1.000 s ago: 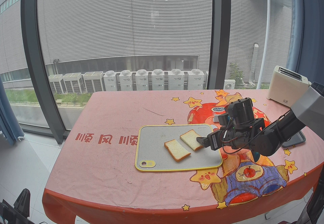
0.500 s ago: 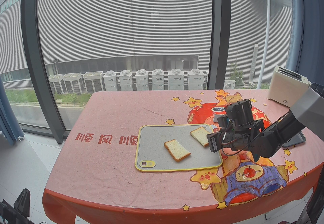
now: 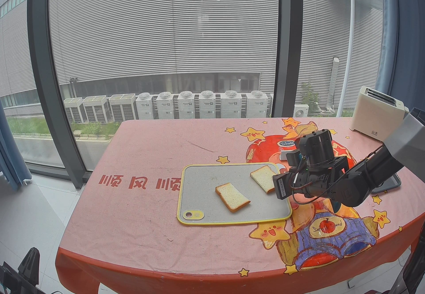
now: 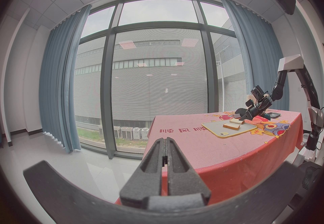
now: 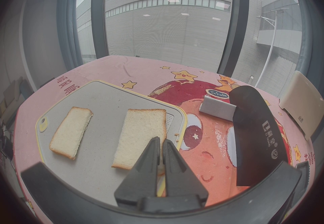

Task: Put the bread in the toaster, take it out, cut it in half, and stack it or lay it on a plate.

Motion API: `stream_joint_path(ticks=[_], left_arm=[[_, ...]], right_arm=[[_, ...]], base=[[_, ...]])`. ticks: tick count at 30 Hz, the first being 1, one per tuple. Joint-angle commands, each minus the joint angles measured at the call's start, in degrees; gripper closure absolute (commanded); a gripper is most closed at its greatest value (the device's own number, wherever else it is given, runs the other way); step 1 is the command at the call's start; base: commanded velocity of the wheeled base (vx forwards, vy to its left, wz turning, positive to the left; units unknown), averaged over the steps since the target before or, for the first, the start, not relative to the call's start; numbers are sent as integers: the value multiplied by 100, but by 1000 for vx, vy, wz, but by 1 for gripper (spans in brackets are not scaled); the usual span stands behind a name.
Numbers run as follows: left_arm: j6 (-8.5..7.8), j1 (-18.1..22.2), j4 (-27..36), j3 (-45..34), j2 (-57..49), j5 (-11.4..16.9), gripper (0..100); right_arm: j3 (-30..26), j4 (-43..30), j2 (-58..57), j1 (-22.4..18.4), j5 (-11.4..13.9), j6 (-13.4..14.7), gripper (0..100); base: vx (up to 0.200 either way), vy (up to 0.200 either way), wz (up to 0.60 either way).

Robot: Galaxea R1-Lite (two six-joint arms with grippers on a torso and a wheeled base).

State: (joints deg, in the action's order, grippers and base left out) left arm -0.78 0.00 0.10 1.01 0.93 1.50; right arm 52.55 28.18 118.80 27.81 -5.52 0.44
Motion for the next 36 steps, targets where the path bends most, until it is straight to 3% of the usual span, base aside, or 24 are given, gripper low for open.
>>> stream_joint_path(ticks=[1,9,16,20,24,36], left_arm=[[-1,0,-1,-92,-49,-1,100],[-1,0,-1,-101,-40,-1,100],[-1,0,-1,-92,-49,-1,100],[-1,0,-1,-92,-49,-1,100],[-1,0,-1,-92,-49,-1,100],[-1,0,-1,-92,-40,-1,100]], right_arm=[[-70,12,-190,23,-1,9,100],[-404,47,-568,67,-19,62,100],[-632,117,-814,137,-221,79,100],[-931,117,-1219,419,-265,237,100],[-1072,56,-1482,629,-467,246,100],[-1740,20,-2695,1069,-511,308,100]], base=[[0,0,0],[0,0,0],[0,0,0],[0,0,0],[0,0,0],[0,0,0]])
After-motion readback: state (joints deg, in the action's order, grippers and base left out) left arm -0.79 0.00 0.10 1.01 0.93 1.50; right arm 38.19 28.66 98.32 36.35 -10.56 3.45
